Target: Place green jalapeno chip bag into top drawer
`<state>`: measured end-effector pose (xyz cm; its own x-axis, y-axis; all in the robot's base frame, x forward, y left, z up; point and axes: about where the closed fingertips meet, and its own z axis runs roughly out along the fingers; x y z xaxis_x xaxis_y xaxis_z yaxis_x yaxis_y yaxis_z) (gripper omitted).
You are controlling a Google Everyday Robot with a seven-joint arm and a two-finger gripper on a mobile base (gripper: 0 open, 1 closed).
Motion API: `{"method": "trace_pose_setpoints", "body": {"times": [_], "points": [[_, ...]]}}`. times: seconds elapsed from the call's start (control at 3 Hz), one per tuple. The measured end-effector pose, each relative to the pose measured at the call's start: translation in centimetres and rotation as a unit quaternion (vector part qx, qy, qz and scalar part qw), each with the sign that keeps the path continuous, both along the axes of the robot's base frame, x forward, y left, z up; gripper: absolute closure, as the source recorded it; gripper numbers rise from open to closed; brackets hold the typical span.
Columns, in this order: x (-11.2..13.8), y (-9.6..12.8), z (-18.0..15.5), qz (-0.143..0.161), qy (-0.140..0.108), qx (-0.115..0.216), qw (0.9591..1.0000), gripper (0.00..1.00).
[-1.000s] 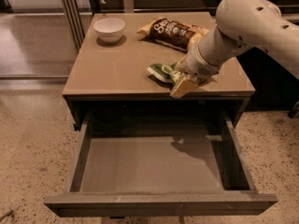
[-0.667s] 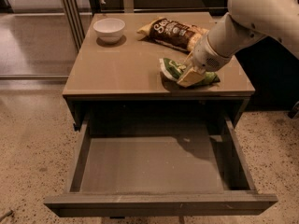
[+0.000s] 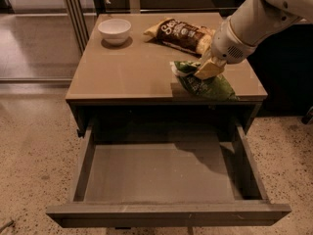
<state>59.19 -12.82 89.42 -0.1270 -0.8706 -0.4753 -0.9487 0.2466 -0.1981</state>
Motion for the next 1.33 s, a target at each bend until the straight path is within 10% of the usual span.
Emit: {"method": "trace_pose_setpoints", "body": {"times": [1.33], "points": [[-14.8, 1.0, -1.0, 0.125, 0.065, 0.055, 0.9885, 1.0]]}}
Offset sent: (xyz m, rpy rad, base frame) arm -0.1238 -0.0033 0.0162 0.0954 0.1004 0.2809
